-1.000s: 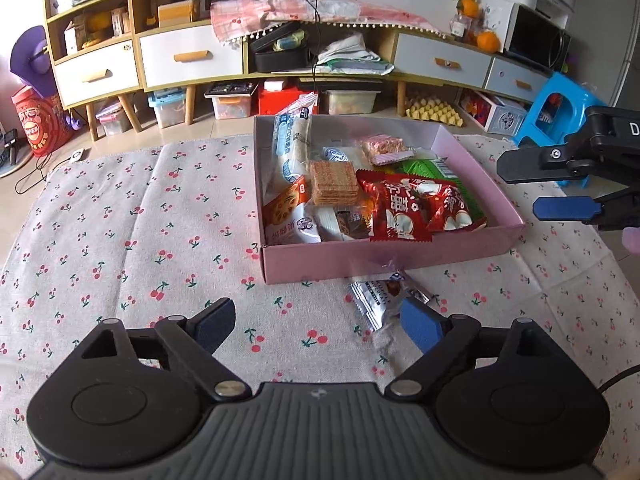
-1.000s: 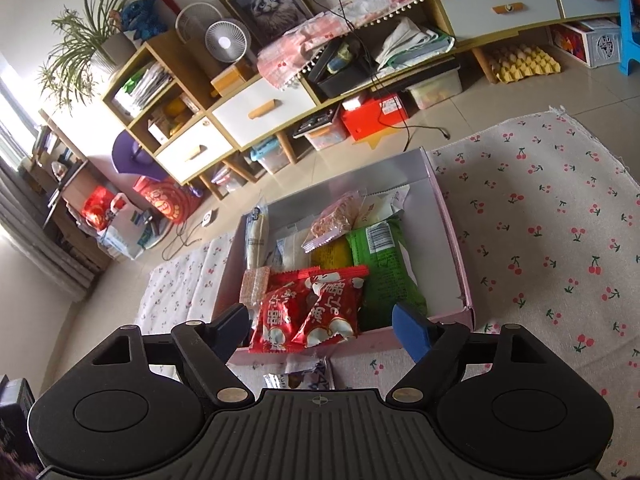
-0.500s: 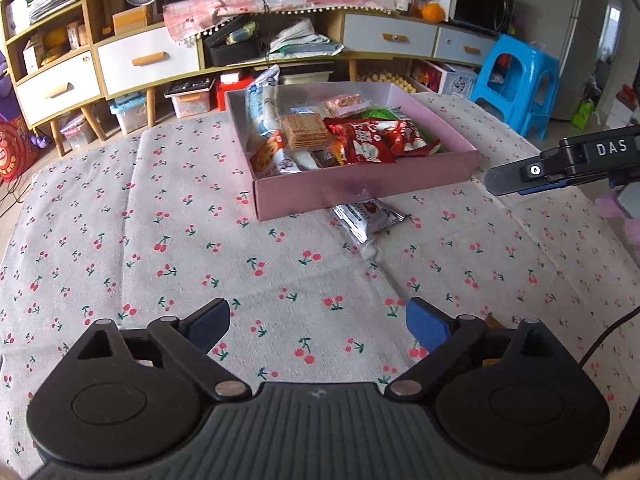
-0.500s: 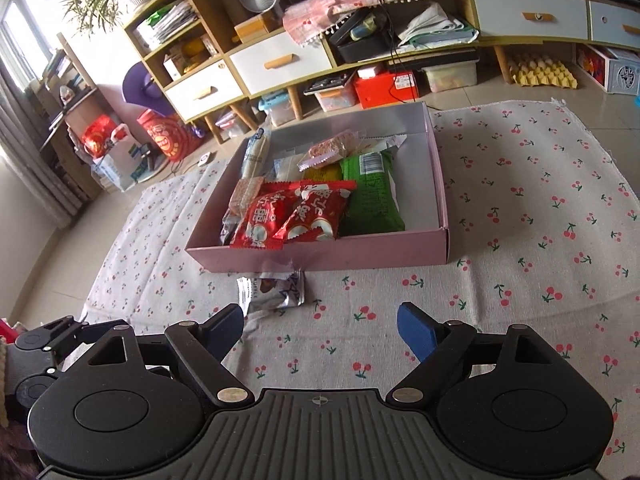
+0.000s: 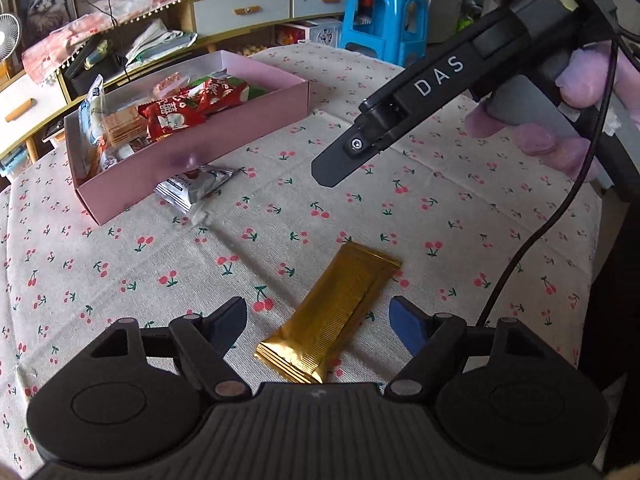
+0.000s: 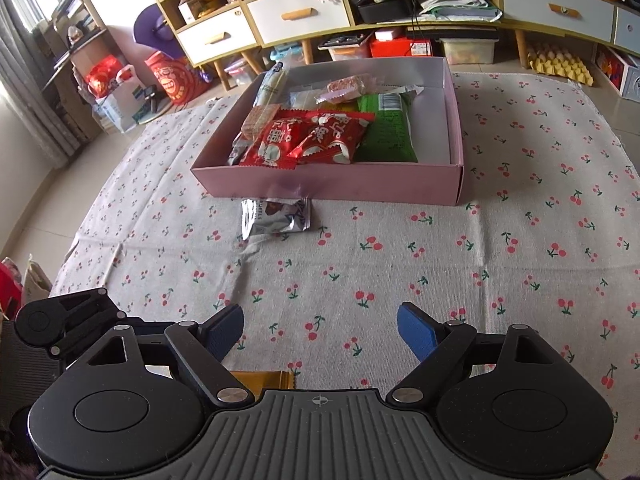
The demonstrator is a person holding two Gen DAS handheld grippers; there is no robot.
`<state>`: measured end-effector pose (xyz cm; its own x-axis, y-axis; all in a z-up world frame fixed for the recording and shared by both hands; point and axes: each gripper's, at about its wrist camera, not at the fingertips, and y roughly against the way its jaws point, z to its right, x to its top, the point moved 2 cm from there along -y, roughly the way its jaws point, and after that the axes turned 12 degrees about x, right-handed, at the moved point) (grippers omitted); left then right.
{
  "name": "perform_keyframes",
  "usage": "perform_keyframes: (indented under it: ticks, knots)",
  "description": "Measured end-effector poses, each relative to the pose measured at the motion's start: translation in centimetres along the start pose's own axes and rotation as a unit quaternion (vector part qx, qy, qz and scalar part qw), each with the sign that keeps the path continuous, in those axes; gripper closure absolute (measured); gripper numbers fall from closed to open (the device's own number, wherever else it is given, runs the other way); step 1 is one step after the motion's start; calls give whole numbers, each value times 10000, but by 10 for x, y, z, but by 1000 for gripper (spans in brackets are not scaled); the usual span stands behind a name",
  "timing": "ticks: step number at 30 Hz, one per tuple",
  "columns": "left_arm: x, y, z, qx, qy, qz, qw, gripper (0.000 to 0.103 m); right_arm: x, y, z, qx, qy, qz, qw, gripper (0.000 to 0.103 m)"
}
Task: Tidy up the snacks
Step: 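Move the left gripper to the gold-wrapped bar and grasp it, then grasp the silver packet with the right gripper while the left gripper holds the gold bar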
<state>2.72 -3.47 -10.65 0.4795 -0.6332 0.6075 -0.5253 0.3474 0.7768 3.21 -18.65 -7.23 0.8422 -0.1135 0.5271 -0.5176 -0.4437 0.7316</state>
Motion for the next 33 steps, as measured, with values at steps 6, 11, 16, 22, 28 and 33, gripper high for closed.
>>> perform_keyframes:
  ticks: [6, 11, 16, 22, 28, 33]
  knots:
    - [-2, -8, 7, 57, -150, -92, 9998, 47, -2, -7, 3, -94, -71, -96, 9999, 17]
    - [-1, -7, 8, 142, -150, -38, 9998, 68, -1, -11, 2, -124, -80, -84, 9999, 17]
    - [-1, -6, 0, 311, 25, -98, 9995, 76, 1, -18, -1, -180, -51, -66, 9998, 17]
    - [0, -7, -22, 798, 508, -274, 9951, 77, 10, -28, -9, -254, -22, 104, 9996, 17]
    - [-6, -10, -57, 1609, 1294, -596, 9766, 77, 19, -52, -21, -437, 187, 242, 9986, 17]
    - [-12, -10, -77, 1968, 1733, -692, 9625, 76, 25, -74, -29, -525, 330, 317, 9976, 17]
